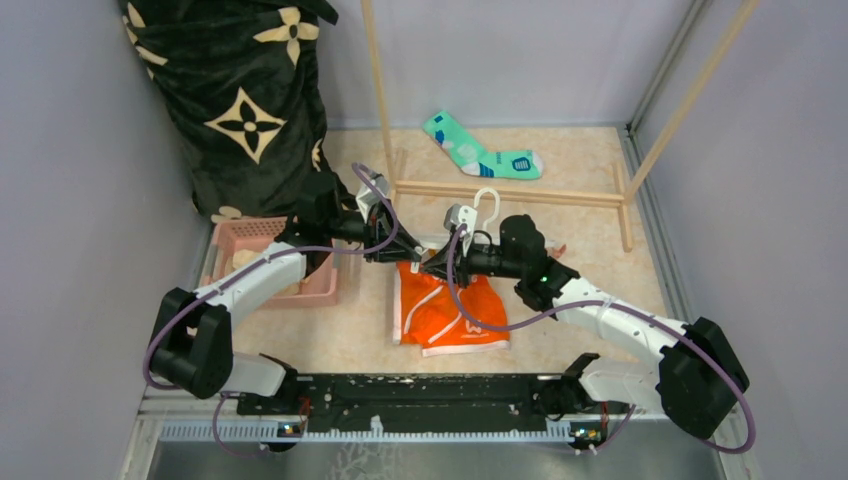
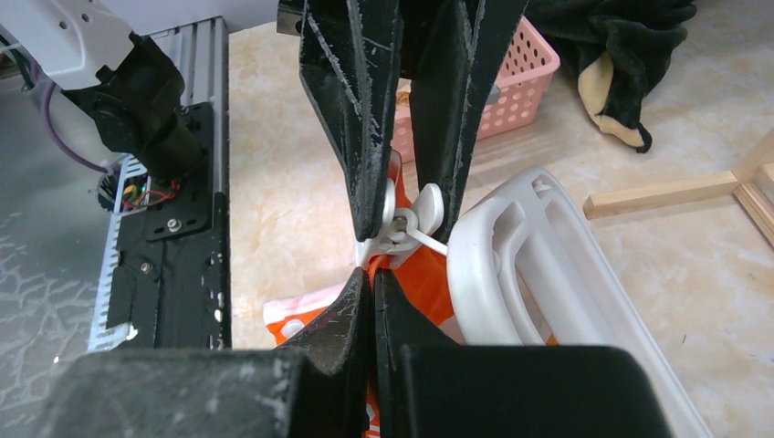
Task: Clip the underwear to the hanger
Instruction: Clamp the underwear onto the hanger.
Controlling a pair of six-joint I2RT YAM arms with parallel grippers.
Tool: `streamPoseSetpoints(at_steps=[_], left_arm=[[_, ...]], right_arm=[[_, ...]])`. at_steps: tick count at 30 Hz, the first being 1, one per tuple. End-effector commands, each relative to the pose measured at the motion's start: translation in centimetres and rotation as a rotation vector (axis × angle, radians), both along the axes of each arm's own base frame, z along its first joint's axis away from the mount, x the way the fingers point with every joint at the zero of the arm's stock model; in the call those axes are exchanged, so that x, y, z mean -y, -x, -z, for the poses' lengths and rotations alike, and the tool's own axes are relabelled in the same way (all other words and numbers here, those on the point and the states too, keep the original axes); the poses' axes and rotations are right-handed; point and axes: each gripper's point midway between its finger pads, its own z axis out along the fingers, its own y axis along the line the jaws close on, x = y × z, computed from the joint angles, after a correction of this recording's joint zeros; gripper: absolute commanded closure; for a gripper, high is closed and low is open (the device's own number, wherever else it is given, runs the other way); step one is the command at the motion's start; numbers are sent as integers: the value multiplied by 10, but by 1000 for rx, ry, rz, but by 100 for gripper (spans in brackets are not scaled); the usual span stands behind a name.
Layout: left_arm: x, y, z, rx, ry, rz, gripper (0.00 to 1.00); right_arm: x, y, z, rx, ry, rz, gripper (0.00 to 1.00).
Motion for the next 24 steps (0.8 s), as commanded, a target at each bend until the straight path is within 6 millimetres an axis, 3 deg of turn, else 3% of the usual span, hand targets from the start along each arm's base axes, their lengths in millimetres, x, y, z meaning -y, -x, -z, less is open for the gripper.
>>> streamPoseSetpoints(at_steps=[1,9,10,12,14,16,17,24], left_arm=[[0,3,-8,48,13,14,67],[-1,5,-8,50,14,16,44],[-1,4,-9,51,14,13,34],[-1,5,-9,54,15,12,29],[0,4,-10,56,15,9,14],[0,3,-12,60,16,-2,11],[-1,2,-13,64,16,-8,3],[-5,-23,-13,85,-41,-160,0]], right_arm=[[-5,-11,-56,120,-114,12,100],[-6,-12,-54,111,-109,10,100],[-6,-12,-54,112,-108,11,100],[-6,-12,-54,110,-107,11,100],[-6,-13,-52,105,-103,11,100],[-7,-13,-49,99,-96,11,100],[-7,-13,-48,97,-94,10,100],[-5,-26,-25,39,-24,75,100]])
